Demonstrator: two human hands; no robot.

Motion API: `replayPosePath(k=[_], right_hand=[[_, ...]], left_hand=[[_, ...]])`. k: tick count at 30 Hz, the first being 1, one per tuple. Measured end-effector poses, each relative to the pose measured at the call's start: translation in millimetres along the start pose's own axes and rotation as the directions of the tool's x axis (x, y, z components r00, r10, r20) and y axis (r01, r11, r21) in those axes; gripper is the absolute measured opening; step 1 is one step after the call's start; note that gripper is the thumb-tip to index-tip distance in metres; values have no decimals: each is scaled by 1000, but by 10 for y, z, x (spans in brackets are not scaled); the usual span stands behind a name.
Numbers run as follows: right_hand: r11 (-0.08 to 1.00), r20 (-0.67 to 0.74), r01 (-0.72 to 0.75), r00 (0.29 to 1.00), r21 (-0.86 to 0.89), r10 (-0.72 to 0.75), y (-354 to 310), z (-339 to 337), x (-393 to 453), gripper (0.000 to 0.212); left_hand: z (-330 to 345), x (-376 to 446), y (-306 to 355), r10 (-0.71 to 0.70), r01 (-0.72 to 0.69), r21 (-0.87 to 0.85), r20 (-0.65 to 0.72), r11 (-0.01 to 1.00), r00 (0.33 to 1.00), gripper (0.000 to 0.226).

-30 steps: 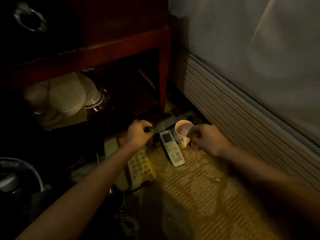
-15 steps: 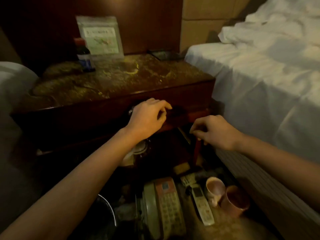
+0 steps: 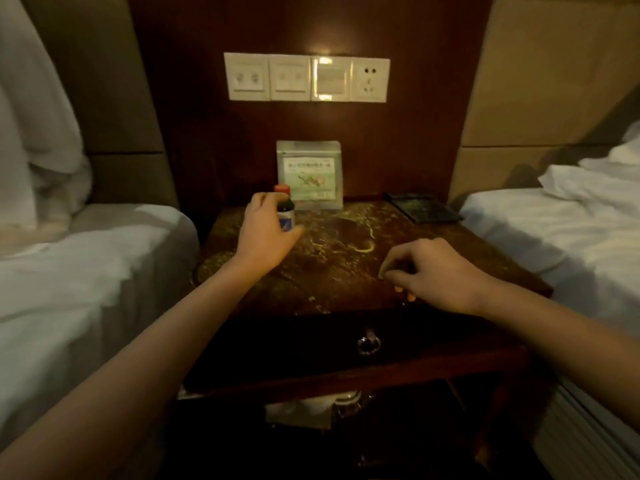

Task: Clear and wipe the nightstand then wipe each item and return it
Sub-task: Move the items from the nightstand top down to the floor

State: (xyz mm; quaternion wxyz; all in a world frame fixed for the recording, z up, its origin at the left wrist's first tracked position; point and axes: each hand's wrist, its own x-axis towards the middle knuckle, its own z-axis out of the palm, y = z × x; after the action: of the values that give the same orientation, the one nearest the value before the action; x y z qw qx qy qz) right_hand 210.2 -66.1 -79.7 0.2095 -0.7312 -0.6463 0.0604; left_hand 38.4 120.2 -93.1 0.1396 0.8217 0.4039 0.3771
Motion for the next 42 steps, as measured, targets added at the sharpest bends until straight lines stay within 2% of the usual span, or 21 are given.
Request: replayPosePath(k=[2,5,10,13,17,20,24,26,29,33,35,38,42], right_hand=[[1000,-10,8,1000,-22,-8,-81,19,223,11],[999,-7,-1,1000,-39,1,-148,31,605,12],[993,-88,-107,990,43,110,-113,88,1315,14],[956,-164,-206,956,209,242,8,145,1760,19],[850,-213,-311,879,424,428,213,223,2325,21],[833,-206,-353,859,425,469,277,281,2657,34],[857,-187,-345,880,382,437,266,418,2928,50],[843,-231,-352,853,407,468,270,448,3008,48],[747,-274,-377,763,547,586,292,386,3007,41],[720,-243,-365,770,591,590,251,340,2886,30],[726,-257,-353,771,590,583,201,352,2784,10],[726,-309,-358,730,588,610,142,301,2529,21],[757,-374,-370,699,539,609,126,95,1991,25]], left_hand=[[-24,267,-73,-120,122,-31,48,992,992,72],[21,604,-148,-178,185,-116,72,976,981,74],[162,900,-275,-135,145,-111,96,983,986,57],[233,974,-364,-112,123,-153,81,980,990,51],[311,973,-457,-42,50,-233,39,971,998,49],[306,1025,-515,-19,29,-241,42,970,999,49],[325,1061,-550,-9,24,-235,63,972,998,48],[321,1067,-559,-3,19,-249,61,968,998,48],[322,1061,-560,-2,20,-269,66,963,998,48],[307,1031,-539,-23,47,-291,86,956,996,46],[294,1008,-523,-30,57,-288,96,956,995,45],[238,979,-439,-41,70,-225,134,972,990,46],[85,903,-201,-19,30,-56,198,998,980,44]])
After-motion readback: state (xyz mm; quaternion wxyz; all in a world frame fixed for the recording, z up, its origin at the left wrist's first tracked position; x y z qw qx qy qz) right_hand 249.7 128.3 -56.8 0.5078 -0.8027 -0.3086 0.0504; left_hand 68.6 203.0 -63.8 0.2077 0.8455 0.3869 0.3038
